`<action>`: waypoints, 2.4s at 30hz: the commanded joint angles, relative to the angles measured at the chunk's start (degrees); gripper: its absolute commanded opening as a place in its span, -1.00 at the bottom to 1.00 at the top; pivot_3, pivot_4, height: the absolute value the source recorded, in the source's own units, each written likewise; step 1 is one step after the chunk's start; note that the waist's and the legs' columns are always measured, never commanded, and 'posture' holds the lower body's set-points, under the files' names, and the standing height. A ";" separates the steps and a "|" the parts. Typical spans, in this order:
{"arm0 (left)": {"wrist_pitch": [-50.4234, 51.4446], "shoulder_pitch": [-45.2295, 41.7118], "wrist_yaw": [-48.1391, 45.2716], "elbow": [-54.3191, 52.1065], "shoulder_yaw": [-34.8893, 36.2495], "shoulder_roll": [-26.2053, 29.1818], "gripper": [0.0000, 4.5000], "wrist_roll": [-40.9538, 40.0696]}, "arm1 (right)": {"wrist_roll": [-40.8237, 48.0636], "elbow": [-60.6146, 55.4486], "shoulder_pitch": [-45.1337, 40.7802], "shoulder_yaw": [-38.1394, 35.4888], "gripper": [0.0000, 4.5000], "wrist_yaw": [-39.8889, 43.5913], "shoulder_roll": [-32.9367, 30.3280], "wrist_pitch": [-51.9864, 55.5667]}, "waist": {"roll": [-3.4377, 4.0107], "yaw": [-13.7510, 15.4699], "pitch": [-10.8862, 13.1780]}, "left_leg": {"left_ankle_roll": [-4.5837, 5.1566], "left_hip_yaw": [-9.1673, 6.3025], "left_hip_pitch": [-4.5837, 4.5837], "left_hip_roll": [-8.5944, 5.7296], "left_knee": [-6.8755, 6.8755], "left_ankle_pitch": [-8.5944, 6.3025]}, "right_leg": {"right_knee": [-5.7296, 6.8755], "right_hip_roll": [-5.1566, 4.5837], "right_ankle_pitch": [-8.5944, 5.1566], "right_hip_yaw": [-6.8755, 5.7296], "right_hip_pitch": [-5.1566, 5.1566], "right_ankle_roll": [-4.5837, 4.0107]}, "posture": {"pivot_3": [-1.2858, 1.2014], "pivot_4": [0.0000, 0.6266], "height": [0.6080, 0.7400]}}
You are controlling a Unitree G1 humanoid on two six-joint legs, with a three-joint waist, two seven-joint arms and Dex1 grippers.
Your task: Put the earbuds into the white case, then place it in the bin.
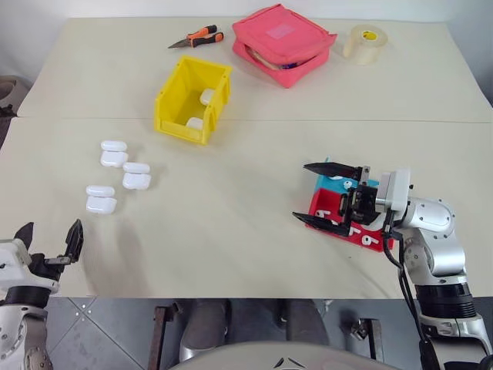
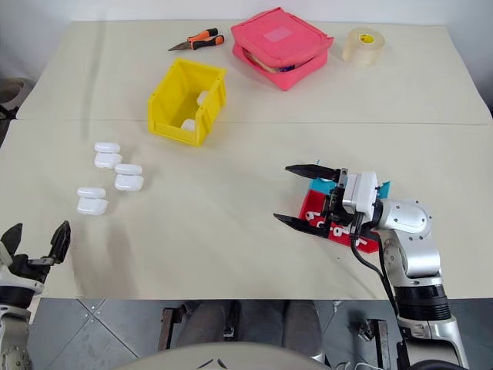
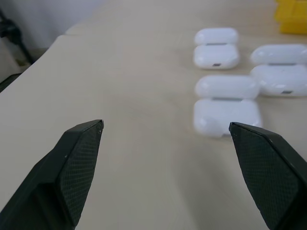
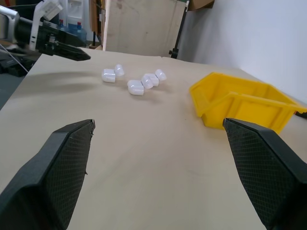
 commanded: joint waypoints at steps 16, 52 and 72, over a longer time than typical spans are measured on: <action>73.45 -24.86 22.76 -18.93 1.40 19.34 0.99 -18.28 | 2.67 -2.19 -0.94 -0.33 1.00 0.72 -2.62 5.94 | 0.02 -0.50 0.02 | -0.03 -0.09 0.03 -0.03 -0.03 -0.02 | 0.13 0.06 -0.02 0.05 -0.05 -0.11 | 0.03 -0.52 1.00; 76.53 -31.10 8.42 -5.27 -11.57 25.93 0.99 -3.05 | 1.77 -6.51 3.57 -1.93 1.00 -4.43 -3.19 5.82 | 0.01 -1.13 0.02 | -0.15 -0.06 0.01 -0.26 -0.06 -0.01 | 0.13 0.11 -0.04 0.07 -0.13 -0.13 | 0.03 -0.52 1.00; 55.75 -18.39 -6.87 -10.44 0.31 19.09 0.23 -5.06 | 1.07 -2.64 1.41 -1.24 1.00 -2.64 -3.00 4.31 | 0.05 -1.42 0.01 | -0.16 0.06 0.00 -0.11 -0.12 -0.01 | 0.07 0.10 -0.04 0.10 -0.19 -0.14 | 0.03 -0.52 1.00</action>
